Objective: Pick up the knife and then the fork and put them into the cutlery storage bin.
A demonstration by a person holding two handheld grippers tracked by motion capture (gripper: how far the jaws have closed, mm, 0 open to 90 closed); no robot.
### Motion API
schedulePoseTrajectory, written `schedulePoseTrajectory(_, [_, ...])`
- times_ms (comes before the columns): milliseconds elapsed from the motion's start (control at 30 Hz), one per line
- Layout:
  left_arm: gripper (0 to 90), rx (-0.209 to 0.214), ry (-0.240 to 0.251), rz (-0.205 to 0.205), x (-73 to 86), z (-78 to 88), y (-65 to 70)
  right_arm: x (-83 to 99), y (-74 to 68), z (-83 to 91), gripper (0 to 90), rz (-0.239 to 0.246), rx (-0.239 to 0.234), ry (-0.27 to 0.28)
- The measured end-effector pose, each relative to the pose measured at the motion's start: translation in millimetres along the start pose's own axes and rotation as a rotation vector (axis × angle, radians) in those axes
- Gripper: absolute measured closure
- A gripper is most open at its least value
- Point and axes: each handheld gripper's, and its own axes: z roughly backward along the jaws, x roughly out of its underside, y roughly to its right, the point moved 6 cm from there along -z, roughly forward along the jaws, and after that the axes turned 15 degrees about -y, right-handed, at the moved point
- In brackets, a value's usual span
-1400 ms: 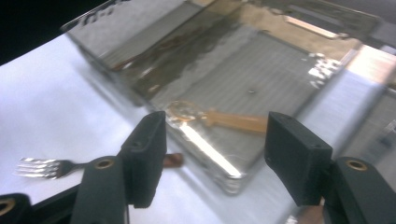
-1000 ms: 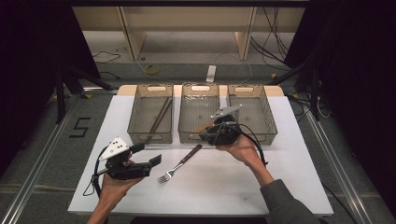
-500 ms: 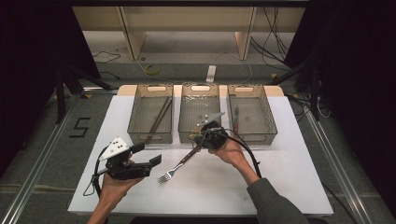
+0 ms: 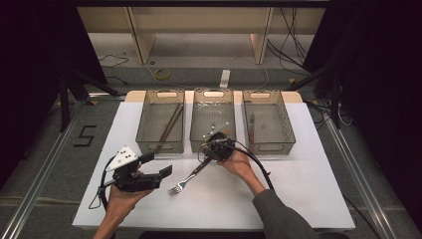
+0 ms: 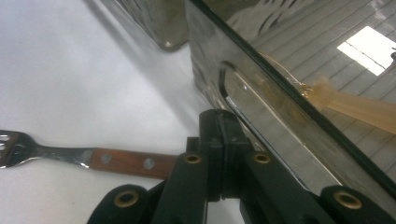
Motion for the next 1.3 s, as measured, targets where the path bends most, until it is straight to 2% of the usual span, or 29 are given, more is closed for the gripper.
schedulePoseTrajectory(500, [15.5,0.002,-0.002,-0.004,0.1,0.1,0.3,3.4,-0.6,-15.4,90.0,0.006,0.020,-0.071])
schedulePoseTrajectory(833, [15.5,0.002,-0.005,-0.005,0.4,-0.2,0.4,21.1,-7.1,-5.0,90.0,0.035,0.006,-0.119])
schedulePoseTrajectory(900, [15.5,0.002,-0.005,-0.004,0.3,-0.1,0.5,25.4,-10.2,-2.2,90.0,0.054,-0.001,-0.125])
schedulePoseTrajectory(933, [15.5,0.001,-0.005,-0.004,0.4,-0.2,0.4,26.9,-12.5,-1.1,90.0,0.045,-0.003,-0.129])
schedulePoseTrajectory(1000, [15.5,0.001,-0.005,-0.004,0.3,-0.2,0.2,30.4,-15.6,0.6,90.0,0.070,0.001,-0.141])
schedulePoseTrajectory(1300, [15.5,0.000,0.001,0.000,0.1,0.2,0.2,34.4,-23.3,2.6,90.0,0.099,-0.008,-0.162])
